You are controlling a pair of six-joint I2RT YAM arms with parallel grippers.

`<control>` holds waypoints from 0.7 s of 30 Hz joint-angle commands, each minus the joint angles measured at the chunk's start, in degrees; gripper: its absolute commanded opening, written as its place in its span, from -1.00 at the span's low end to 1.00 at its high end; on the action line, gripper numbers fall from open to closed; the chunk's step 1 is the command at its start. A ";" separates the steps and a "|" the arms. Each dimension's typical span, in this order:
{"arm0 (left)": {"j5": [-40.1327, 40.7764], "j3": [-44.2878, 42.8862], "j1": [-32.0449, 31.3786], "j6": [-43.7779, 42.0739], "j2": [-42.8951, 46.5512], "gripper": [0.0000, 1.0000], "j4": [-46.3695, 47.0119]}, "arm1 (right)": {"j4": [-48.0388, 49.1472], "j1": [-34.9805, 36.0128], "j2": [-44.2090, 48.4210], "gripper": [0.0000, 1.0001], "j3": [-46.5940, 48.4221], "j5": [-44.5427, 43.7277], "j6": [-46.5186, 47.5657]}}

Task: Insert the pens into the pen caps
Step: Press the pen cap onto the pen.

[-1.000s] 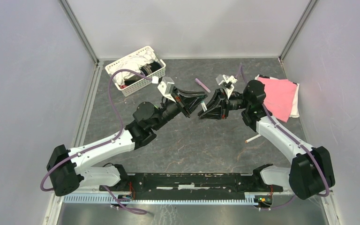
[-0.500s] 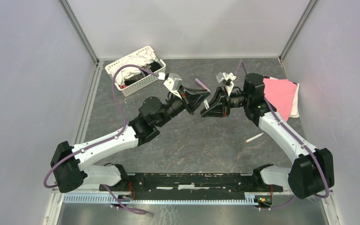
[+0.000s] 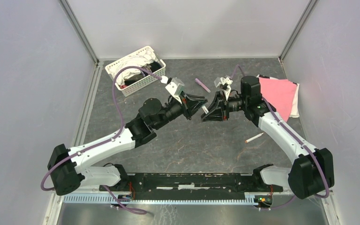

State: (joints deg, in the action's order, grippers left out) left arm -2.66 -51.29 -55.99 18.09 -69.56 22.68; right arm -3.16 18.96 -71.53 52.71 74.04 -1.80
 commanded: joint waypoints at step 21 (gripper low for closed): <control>-28.07 17.74 -10.83 20.42 -10.46 -0.95 -26.91 | 11.28 -1.38 2.74 -1.00 9.33 -20.75 3.36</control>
State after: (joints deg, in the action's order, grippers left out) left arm -2.20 -43.48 -55.68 28.32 -72.79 36.01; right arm -5.50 18.87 -71.22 49.69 72.31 -1.56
